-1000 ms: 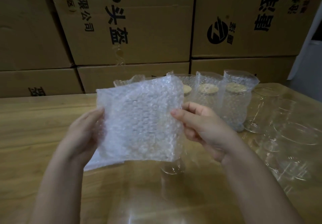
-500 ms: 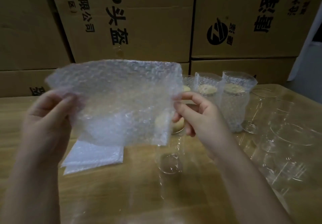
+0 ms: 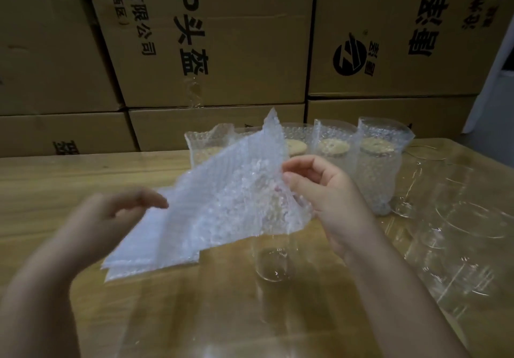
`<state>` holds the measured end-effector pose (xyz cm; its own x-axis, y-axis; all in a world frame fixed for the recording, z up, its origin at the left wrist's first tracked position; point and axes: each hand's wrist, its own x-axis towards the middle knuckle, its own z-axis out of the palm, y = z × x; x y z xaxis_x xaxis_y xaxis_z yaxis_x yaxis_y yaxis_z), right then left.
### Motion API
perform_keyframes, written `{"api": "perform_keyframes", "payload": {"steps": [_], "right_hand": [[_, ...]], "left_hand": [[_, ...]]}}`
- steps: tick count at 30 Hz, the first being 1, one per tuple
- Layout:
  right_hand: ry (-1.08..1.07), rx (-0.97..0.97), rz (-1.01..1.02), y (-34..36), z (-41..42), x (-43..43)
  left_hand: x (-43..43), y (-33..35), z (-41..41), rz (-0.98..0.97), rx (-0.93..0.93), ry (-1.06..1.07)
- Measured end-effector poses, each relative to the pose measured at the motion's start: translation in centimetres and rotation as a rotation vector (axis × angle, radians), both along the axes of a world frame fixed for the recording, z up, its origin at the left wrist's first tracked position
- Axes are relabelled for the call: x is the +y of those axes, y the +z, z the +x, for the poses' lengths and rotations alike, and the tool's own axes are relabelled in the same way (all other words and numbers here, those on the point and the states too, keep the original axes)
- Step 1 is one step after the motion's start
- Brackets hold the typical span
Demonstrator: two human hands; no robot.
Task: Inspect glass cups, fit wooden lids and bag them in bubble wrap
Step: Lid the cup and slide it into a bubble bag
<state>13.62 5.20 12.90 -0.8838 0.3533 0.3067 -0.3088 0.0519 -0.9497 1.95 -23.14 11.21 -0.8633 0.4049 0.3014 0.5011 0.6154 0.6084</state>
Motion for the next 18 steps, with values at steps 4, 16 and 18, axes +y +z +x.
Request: {"api": "perform_keyframes", "payload": {"steps": [4,16,18], "right_hand": [[-0.005,-0.041,0.097,-0.4,-0.3,-0.7],[0.02,-0.054,0.405,-0.5,0.2,-2.1],[0.029,-0.062,0.421,-0.4,0.4,-2.2]], "left_hand": [[3.2,0.8,1.1,-0.168,0.05,0.029],[11.0,1.9,5.2,0.574,-0.381,-0.239],[10.7,1.9,5.1,0.593,-0.41,-0.246]]}}
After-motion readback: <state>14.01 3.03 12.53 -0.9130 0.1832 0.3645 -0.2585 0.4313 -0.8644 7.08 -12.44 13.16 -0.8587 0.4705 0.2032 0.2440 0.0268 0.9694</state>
